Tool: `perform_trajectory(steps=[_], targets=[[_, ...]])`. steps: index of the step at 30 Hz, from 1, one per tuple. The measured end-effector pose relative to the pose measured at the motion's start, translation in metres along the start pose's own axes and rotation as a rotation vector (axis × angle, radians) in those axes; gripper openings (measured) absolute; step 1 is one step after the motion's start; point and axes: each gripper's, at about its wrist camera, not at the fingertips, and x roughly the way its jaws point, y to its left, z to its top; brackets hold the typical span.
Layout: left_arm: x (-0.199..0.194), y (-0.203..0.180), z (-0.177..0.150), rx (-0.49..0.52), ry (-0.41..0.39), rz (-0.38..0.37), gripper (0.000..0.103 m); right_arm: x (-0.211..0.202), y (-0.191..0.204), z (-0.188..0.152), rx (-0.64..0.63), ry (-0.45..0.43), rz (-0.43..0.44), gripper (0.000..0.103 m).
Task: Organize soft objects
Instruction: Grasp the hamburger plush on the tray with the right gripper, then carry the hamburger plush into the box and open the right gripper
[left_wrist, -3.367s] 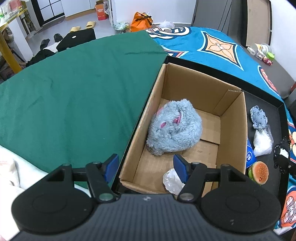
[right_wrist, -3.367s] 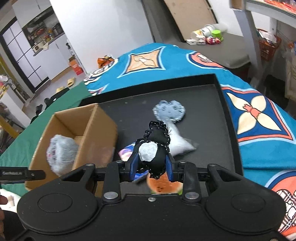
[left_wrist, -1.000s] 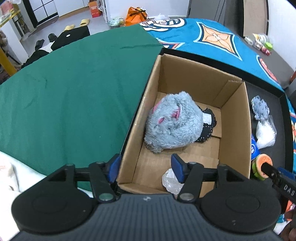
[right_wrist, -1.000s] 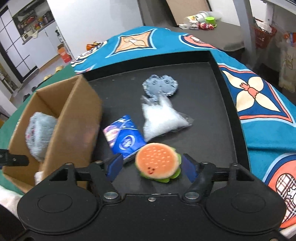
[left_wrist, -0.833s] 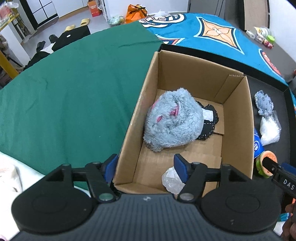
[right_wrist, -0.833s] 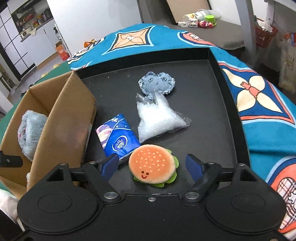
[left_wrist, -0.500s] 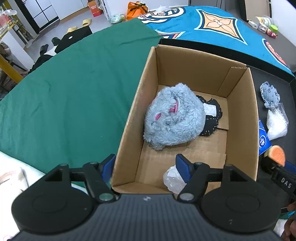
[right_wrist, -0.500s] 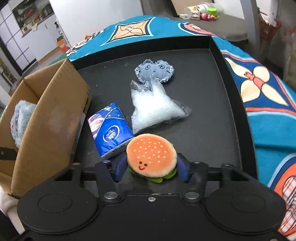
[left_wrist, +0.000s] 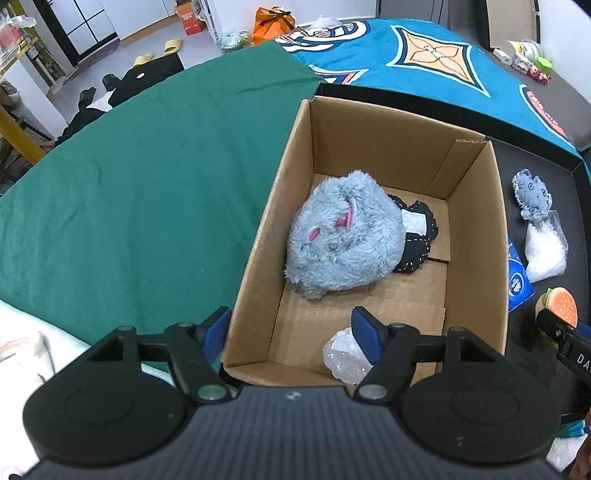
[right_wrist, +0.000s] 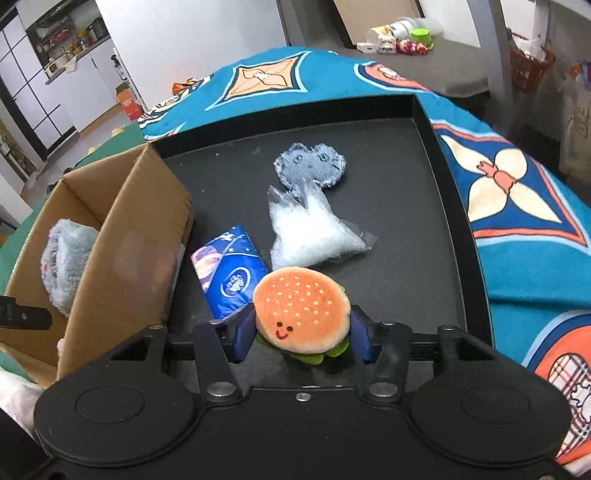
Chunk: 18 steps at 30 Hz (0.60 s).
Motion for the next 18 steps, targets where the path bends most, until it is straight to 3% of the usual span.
perform_trajectory(steps=[18], targets=[[-0.008, 0.025, -0.004, -0.093, -0.023, -0.064, 0.07, -0.042, 0.03, 0.008, -0.028, -0.049, -0.008, 0.051]])
